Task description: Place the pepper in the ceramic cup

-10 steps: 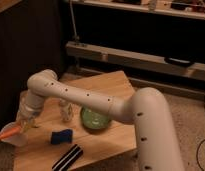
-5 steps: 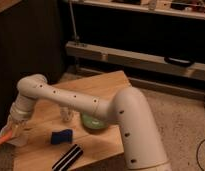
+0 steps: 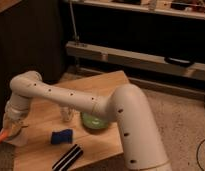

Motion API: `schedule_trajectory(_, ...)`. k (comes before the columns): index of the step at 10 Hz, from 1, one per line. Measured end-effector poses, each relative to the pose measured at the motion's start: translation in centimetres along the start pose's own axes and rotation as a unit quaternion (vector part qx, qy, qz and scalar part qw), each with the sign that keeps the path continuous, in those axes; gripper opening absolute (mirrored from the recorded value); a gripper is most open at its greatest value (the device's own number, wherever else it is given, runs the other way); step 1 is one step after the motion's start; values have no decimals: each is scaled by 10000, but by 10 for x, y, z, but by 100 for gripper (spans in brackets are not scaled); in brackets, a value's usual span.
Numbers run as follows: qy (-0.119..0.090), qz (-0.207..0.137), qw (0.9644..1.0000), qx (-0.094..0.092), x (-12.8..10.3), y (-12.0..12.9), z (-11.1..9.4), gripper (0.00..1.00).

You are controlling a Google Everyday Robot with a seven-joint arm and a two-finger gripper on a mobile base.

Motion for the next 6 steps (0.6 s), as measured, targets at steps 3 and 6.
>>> schedule_trajectory(3,24,-3,10000,-65,-7,5,-1,5)
schedule_trajectory(6,93,-32,9999,-61,-11,9,0,34)
